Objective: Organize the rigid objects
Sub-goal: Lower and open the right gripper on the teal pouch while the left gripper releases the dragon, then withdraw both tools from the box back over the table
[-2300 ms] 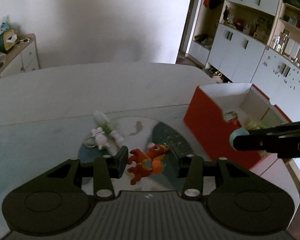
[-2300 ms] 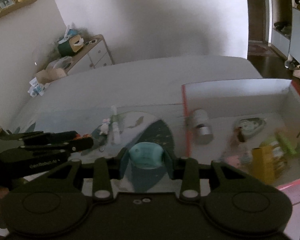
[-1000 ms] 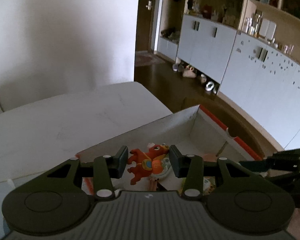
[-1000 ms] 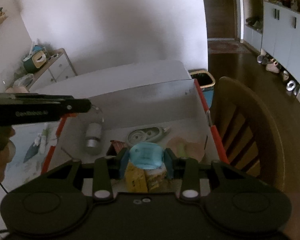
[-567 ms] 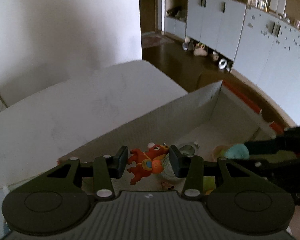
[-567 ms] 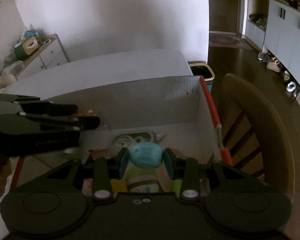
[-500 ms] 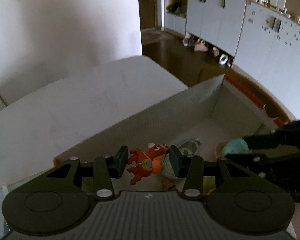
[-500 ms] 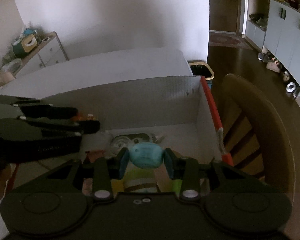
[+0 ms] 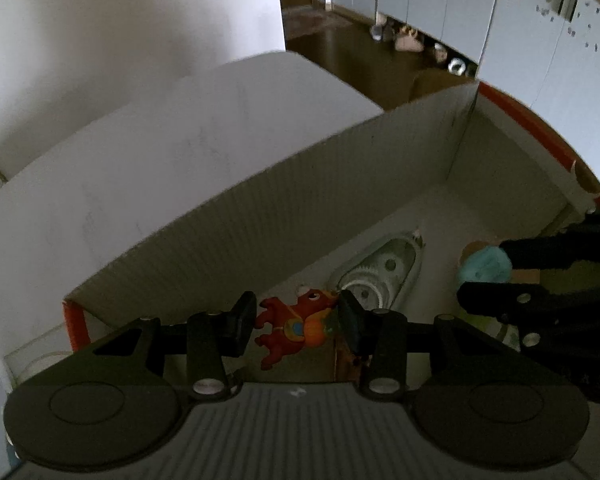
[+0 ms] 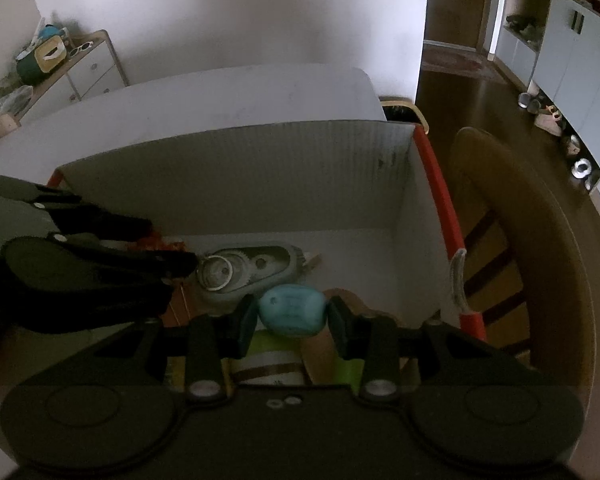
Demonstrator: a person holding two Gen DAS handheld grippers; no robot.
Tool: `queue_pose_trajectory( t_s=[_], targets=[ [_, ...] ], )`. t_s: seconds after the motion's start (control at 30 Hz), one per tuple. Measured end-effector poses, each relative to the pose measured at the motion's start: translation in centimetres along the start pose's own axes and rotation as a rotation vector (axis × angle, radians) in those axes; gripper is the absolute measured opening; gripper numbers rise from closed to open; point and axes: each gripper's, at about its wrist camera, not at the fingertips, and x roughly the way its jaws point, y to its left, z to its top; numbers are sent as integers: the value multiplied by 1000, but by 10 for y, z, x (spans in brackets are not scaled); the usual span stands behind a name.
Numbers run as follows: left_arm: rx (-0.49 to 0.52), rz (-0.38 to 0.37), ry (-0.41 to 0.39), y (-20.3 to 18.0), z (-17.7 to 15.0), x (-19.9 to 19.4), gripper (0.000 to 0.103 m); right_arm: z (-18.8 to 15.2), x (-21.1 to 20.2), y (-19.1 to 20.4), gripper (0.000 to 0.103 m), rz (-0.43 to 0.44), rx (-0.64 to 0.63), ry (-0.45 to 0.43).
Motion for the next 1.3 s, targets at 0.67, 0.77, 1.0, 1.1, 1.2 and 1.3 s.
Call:
queue_pose_trajectory(
  t_s=[0.67,0.77,1.0,1.1,1.2,1.3],
  targets=[
    [-25,18,67,-3,0,0,51,3,-6,-3,57,21,-8,-12],
    [-40,18,52,-4,-11,-13,51,2,-12,-2,60,26,-10,-19],
    [-82,9,-2,0,-18,-39,60,-4,-26,2,63,42,-30,-35],
    [-89,4,-21,0,-19,-47,60,-7,-34,3,66,53,-31,-46],
    [-95,5,-46,-1,-21,-57,60,-10,-43,8,72,58,-43,-65],
    [-97,-4,-70,-4,-17,-64,60,-15,-53,12,75,66,-57,-80]
  ],
)
